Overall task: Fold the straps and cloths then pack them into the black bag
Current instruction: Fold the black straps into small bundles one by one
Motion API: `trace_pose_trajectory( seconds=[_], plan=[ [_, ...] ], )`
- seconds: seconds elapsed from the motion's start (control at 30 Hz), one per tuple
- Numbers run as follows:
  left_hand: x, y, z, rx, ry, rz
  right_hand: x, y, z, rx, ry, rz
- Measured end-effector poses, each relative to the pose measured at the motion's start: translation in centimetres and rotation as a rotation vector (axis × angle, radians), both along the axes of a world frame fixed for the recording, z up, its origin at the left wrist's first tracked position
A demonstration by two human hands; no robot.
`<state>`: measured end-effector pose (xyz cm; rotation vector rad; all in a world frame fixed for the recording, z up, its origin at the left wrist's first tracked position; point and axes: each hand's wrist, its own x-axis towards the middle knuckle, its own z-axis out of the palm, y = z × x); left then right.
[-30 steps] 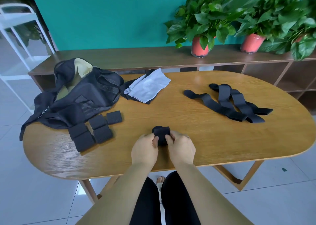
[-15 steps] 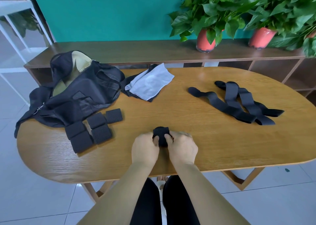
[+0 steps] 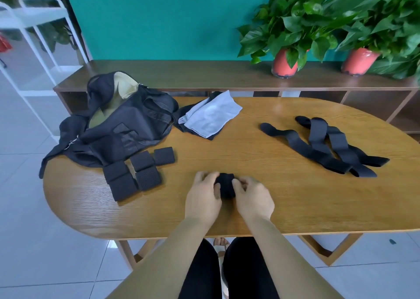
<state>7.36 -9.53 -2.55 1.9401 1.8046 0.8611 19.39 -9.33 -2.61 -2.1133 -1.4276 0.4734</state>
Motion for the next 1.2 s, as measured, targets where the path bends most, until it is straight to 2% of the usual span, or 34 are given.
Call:
trace_pose_trajectory(
  seconds=[0.07,0.23,0.33,0.5,0.87,1.0,1.2],
  plan=[
    [-0.5,-0.5,-0.2,0.084,0.023,-0.049,0.2,-0.4,0.2,0.026,0.096,-0.002],
    [-2.5,-1.5,-0.5,0.185,0.352,-0.156,-1.3,-0.9,0.2,0.041,0.09,0.076],
    [-4.8,-1.5,-0.5,0.25,0.486,-0.107,-3.7,-0.2,0.2,0.019,0.061,0.161],
    [-9.2,-0.4,-0.8,0.208,0.639,-0.021,-8.2,1.2,0.9,0.002,-0.072,0.301],
    [-13.1,-0.2,-0.7,0.174,0.692,0.058,-12.1,2.6,1.0,0.011,-0.188,0.36],
    [-12.7,-0.4,0.0,0.119,0.684,0.065,-12.1,2.6,1.3,-0.01,-0.175,0.366],
    [-10.4,-0.4,1.1,0.176,0.727,-0.01,-9.8,2.3,1.7,-0.033,-0.112,0.346]
  ],
)
